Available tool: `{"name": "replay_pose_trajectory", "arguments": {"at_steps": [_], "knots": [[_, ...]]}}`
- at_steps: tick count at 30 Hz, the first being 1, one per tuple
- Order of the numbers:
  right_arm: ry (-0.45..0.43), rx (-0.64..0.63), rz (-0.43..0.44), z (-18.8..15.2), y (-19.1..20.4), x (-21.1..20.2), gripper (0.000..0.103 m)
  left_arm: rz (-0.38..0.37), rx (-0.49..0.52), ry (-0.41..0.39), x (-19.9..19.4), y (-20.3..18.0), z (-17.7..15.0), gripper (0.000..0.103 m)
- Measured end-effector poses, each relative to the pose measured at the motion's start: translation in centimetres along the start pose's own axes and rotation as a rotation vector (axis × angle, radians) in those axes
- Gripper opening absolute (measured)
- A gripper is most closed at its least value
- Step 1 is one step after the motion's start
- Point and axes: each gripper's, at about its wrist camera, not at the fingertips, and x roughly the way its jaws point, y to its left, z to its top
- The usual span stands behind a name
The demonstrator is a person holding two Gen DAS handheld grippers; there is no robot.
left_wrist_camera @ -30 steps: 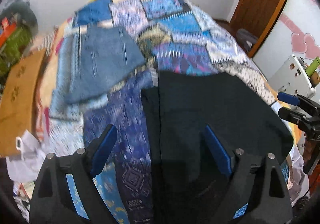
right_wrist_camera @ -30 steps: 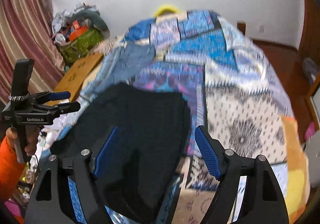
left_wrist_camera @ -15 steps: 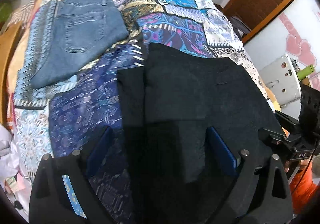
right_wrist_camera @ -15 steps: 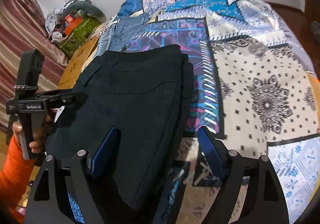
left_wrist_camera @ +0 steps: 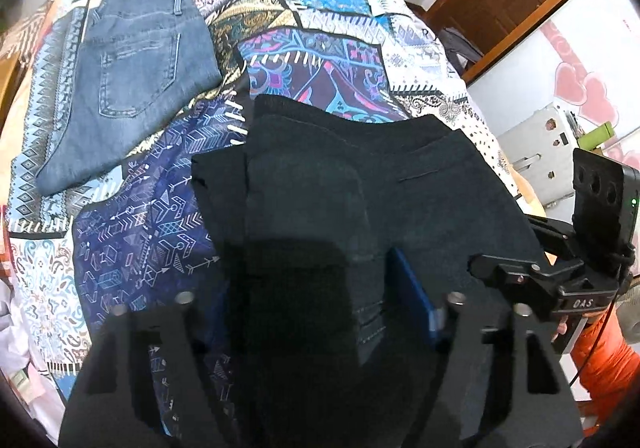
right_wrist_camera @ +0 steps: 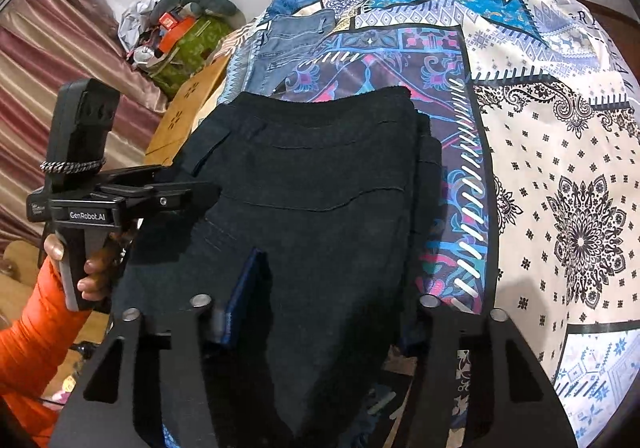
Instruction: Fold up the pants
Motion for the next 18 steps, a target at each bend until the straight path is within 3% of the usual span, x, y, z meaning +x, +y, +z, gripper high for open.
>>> {"name": "replay_pose_trajectory", "arguments": {"at_steps": [4,7,9,18], "knots": [[-0.017,-0.040,-0.042,0.2,0.9,-0.6,0.038,0.003,0.001,-0.026,-0.9,0.1,-0.4,0.046],[-0.038,-0.069,-0.066,0.6,1.7,-1.4,0.029,0.039,0.025,-0.053,-2.0,-0.7,-0.7,0.040],[-0.051,-0.083,-0.078,0.9,2.2,-1.9,0.022,0.079,0.066,-0.082,-2.9,-1.7,-0.9,0.038],[-0.183,-0.201,-0.101,3.3,7.1,-4.6,0.019,0.150,0.110,-0.267,-10.3,-2.4,-0.7,0.032]]}}
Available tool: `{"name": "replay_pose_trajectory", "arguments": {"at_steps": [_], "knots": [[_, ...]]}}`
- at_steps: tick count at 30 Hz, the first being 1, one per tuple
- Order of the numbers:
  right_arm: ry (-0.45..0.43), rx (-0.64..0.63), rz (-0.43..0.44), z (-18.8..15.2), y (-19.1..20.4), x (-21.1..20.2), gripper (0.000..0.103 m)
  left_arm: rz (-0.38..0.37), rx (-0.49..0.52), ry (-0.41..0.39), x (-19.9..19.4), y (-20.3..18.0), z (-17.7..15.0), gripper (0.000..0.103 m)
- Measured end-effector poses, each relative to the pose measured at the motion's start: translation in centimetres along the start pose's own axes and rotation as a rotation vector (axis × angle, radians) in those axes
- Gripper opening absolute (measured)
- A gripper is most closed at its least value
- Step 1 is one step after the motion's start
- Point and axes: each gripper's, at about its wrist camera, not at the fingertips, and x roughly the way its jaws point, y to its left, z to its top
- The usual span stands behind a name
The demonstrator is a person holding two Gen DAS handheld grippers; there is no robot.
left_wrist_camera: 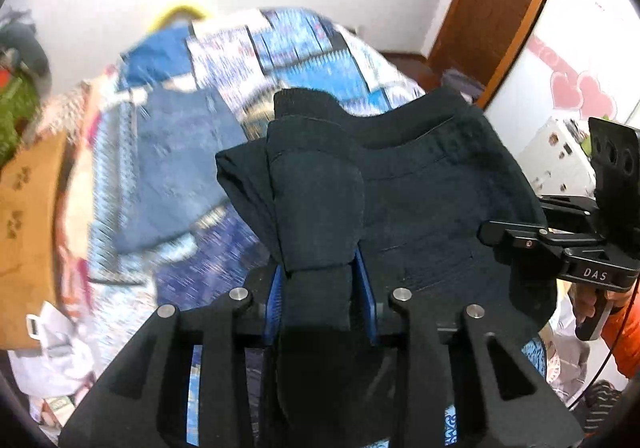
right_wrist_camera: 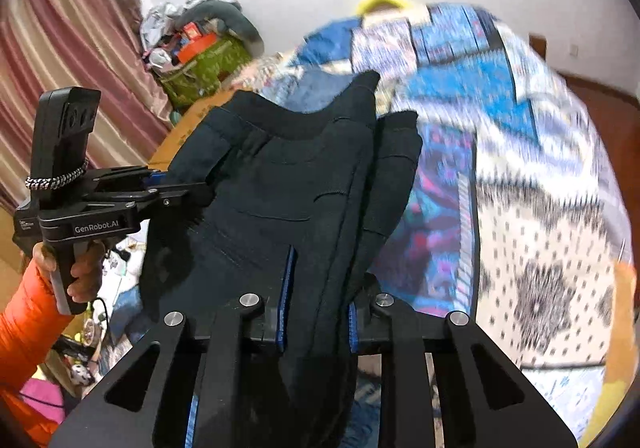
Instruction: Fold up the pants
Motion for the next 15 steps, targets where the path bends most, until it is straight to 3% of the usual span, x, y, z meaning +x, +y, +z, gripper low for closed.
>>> {"name": "replay_pose_trajectory", "arguments": {"at_steps": [8,15], "knots": [[-0.144,-0.079,0.019,6.5,3.5,0.1,0.018,0.132,0.003,-0.185,-5.9,3.2,3.7,0.032],[-0.200,-0.115,0.041,11.1,5.0,3.2,0.018,0.216,-0.029,-0.263,-6.7,7.7,7.1,0.032]]}}
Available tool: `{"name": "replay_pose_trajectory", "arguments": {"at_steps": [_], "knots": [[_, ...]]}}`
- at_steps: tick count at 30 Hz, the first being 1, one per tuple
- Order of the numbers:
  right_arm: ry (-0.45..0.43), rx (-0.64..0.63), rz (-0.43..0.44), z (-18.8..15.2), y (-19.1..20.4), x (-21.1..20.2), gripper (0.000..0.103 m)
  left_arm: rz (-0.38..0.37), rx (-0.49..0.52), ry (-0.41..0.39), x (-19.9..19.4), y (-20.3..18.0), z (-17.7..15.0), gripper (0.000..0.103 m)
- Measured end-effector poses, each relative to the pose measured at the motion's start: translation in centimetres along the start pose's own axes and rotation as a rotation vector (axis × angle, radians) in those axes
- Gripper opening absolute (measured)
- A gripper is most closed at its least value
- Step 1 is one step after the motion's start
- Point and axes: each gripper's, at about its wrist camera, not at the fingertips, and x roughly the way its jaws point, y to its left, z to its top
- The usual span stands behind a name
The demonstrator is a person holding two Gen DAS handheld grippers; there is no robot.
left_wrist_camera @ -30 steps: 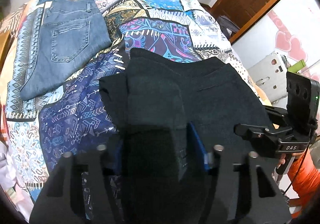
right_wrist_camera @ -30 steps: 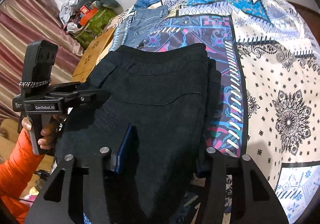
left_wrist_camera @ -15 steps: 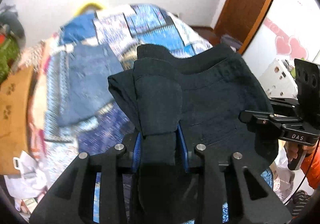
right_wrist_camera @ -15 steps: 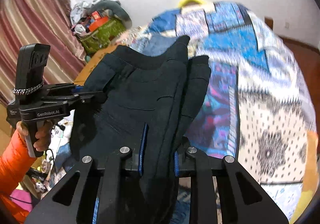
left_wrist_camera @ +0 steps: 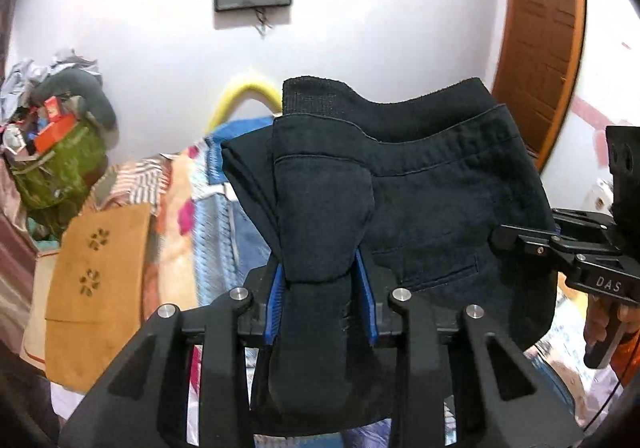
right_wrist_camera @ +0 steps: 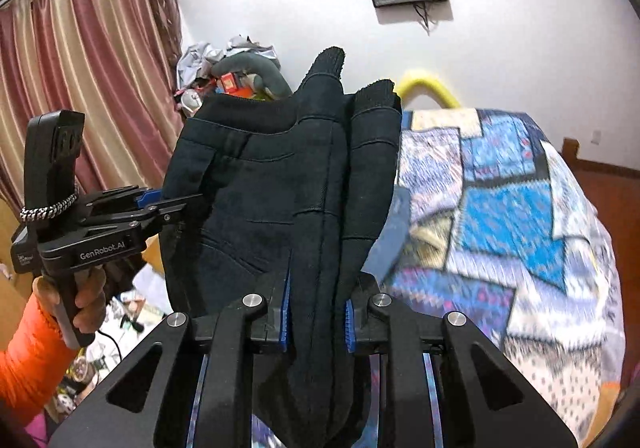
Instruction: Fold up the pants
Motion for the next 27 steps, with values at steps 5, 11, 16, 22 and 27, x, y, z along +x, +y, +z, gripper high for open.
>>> {"name": "replay_pose_trajectory", "arguments": {"at_steps": [5,11,16,22,27], "knots": [[0.001,0.004,-0.003,2.0,-0.5,4.3,0.018,0.036,-0.035,-0.005,2.8,3.1,1.3,0.032],[0.060,0.043,-0.012,2.7,-2.0,10.0,0.018,0.064,-0.093,0.053,8.7,6.0,1.0,0.032],[0.135,0.053,-0.044,2.3,-3.4,15.0,0.018,0.078,-0.117,0.134,15.2,7.9,-0.1,0.032],[0.239,0.096,-0.072,1.2,-6.3,21.0,0.018,0.085,-0.136,0.230,22.2,9.6,-1.5,0.032],[0.306,0.139,-0.102,0.1,-8.0,24.2,0.018,0.082,-0.153,0.304,27.5,10.6,-3.0,0.032]]}}
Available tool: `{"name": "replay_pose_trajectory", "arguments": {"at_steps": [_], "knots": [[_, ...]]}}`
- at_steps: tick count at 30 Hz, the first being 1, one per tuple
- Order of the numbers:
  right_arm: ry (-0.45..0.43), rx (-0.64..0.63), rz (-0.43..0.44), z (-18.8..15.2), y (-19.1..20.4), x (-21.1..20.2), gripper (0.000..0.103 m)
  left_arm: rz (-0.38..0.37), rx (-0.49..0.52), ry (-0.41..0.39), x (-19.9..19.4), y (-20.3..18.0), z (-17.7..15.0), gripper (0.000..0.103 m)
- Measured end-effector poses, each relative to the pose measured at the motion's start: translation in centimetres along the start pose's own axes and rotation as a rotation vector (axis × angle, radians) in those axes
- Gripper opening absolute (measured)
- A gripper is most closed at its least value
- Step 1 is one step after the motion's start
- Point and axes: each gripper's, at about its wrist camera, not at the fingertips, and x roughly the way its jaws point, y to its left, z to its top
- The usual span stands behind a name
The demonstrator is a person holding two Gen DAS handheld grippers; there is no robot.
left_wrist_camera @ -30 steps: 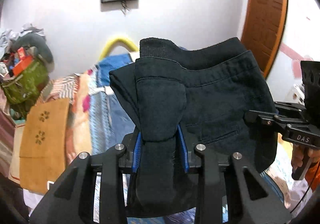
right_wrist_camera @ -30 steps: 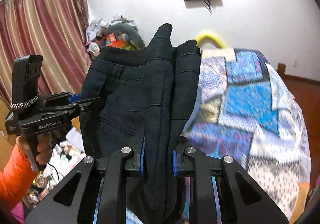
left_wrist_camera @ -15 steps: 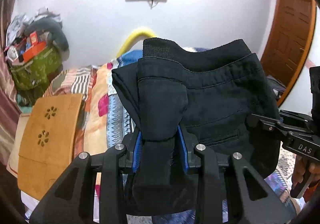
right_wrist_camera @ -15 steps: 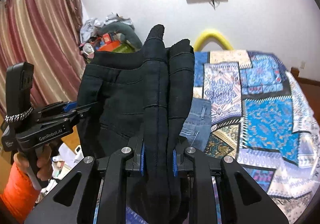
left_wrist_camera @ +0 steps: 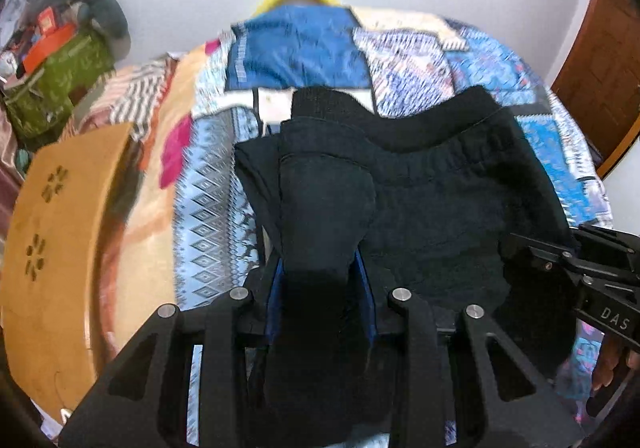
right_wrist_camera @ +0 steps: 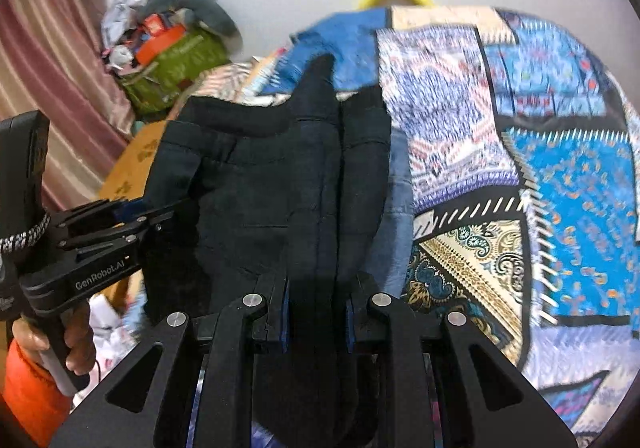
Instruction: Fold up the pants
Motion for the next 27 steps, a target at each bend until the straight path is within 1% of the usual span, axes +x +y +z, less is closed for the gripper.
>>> {"name": "replay_pose_trajectory", "arguments": {"at_steps": [2,3,4,5,7,9,12,15,19,20,22,23,25,27], "knots": [[0.039,0.000,-0.033,-0.2,-0.5,1.3,0.020,-0.012,-0.025,0.050,2.5,0.4,0.3,0.032],[0.059,-0.007,-0.049,-0.3,-0.6,1.8,0.021,-0.015,-0.031,0.065,3.0,0.5,0.4,0.033],[0.079,-0.014,-0.067,-0.4,-0.9,2.3,0.022,-0.003,-0.031,0.086,4.1,0.5,0.3,0.036],[0.101,-0.019,-0.077,-0.7,-1.2,2.8,0.025,0.010,-0.025,0.092,4.2,0.1,0.2,0.037],[0.102,-0.015,-0.075,-1.0,-1.6,2.7,0.028,0.025,-0.006,0.092,4.3,-0.5,0.0,0.044],[0.095,-0.008,-0.071,-1.4,-1.7,2.0,0.031,0.041,0.008,0.080,4.0,-0.5,-0.3,0.044],[0.084,0.002,-0.075,-2.1,-1.6,0.4,0.033,0.063,0.021,0.078,2.7,-0.7,-0.7,0.044],[0.057,-0.019,-0.087,-2.3,-1.2,-1.3,0.033,0.082,0.027,0.045,0.2,-0.7,-0.8,0.044],[-0.029,-0.051,-0.075,-2.7,0.0,-5.9,0.033,0.076,0.018,-0.027,-5.4,-1.0,-1.0,0.044],[-0.068,-0.067,-0.072,-2.9,0.8,-8.1,0.033,0.082,0.022,-0.058,-7.3,-1.3,-1.1,0.044],[-0.128,-0.089,-0.069,-2.9,1.8,-10.6,0.033,0.091,0.037,-0.121,-10.9,-2.0,-1.4,0.044],[-0.176,-0.102,-0.056,-3.2,2.7,-13.1,0.033,0.088,0.043,-0.157,-13.0,-2.4,-1.7,0.044],[-0.237,-0.119,-0.046,-3.6,3.9,-16.1,0.032,0.053,0.049,-0.211,-16.8,-3.0,-2.3,0.044],[-0.314,-0.152,-0.041,-4.3,5.5,-20.0,0.032,0.036,0.050,-0.277,-21.1,-3.6,-3.2,0.044]]}}
